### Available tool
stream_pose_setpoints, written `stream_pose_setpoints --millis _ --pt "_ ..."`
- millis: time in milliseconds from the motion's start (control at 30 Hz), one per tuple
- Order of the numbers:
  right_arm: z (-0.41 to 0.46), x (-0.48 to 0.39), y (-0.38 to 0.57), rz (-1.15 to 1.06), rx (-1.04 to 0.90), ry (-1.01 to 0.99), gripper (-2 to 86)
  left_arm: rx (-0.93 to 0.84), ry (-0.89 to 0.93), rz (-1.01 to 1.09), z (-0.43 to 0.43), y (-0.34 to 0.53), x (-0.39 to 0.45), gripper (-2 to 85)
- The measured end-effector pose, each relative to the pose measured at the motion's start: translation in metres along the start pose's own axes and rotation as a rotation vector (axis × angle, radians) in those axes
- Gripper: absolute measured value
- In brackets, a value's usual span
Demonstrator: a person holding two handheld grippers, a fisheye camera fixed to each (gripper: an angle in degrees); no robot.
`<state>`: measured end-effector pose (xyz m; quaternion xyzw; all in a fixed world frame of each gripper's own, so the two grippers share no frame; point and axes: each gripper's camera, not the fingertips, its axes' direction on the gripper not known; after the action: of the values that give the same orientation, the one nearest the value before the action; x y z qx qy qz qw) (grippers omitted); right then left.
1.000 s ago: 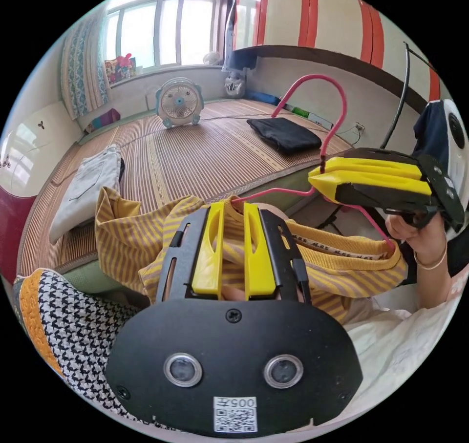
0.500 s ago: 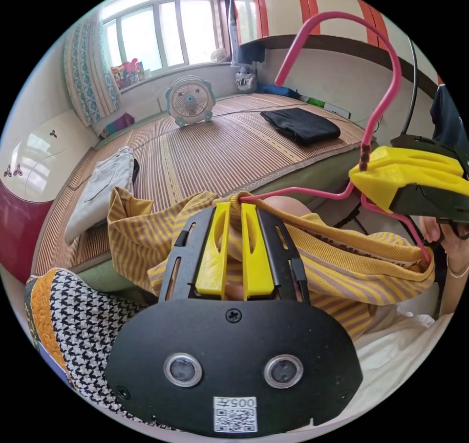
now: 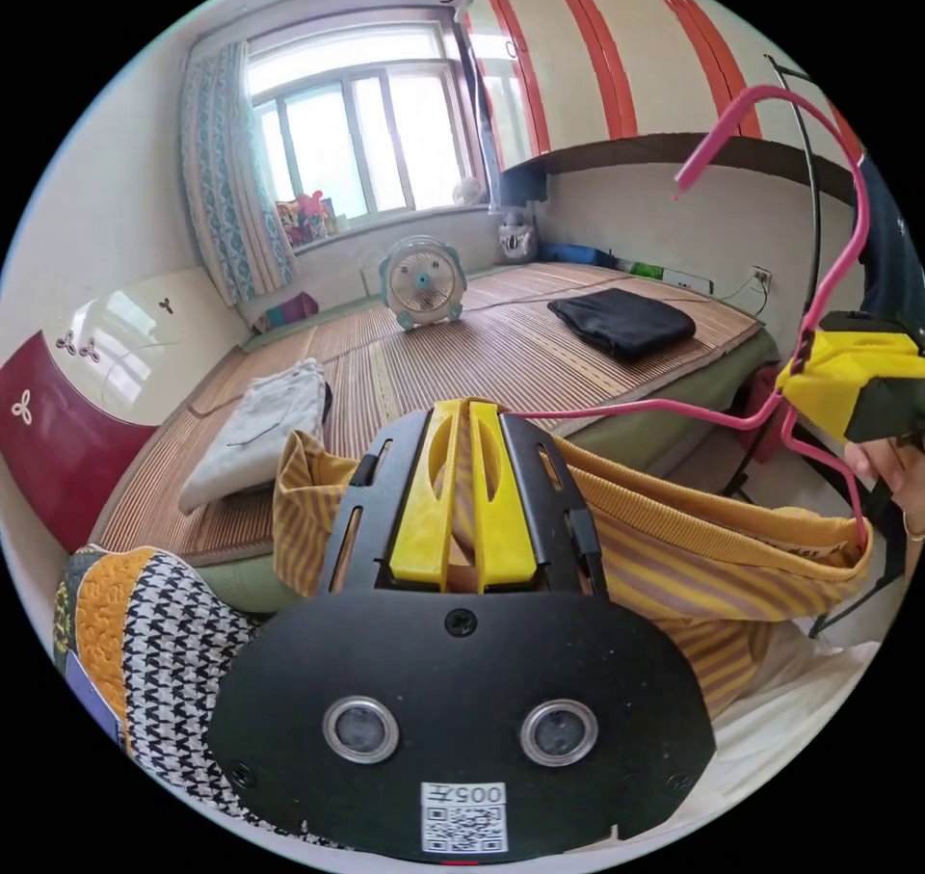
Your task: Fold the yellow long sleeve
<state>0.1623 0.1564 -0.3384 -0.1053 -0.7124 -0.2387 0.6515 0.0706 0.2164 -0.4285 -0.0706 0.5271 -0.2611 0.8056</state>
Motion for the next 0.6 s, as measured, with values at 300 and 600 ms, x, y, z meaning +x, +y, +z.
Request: stream_pose_setpoints --millis 300,600 --pt "-0.038 0.013 0.019 0.032 0.049 -0.100 -1.5 0.074 -0.090 -0.069 -0.019 0.001 -0.020 0.9" --pt "-0.079 0.025 0.040 0.045 0.159 -0.193 -1.5 0.013 -0.176 -0.191 -0.023 0.004 -0.059 0.2"
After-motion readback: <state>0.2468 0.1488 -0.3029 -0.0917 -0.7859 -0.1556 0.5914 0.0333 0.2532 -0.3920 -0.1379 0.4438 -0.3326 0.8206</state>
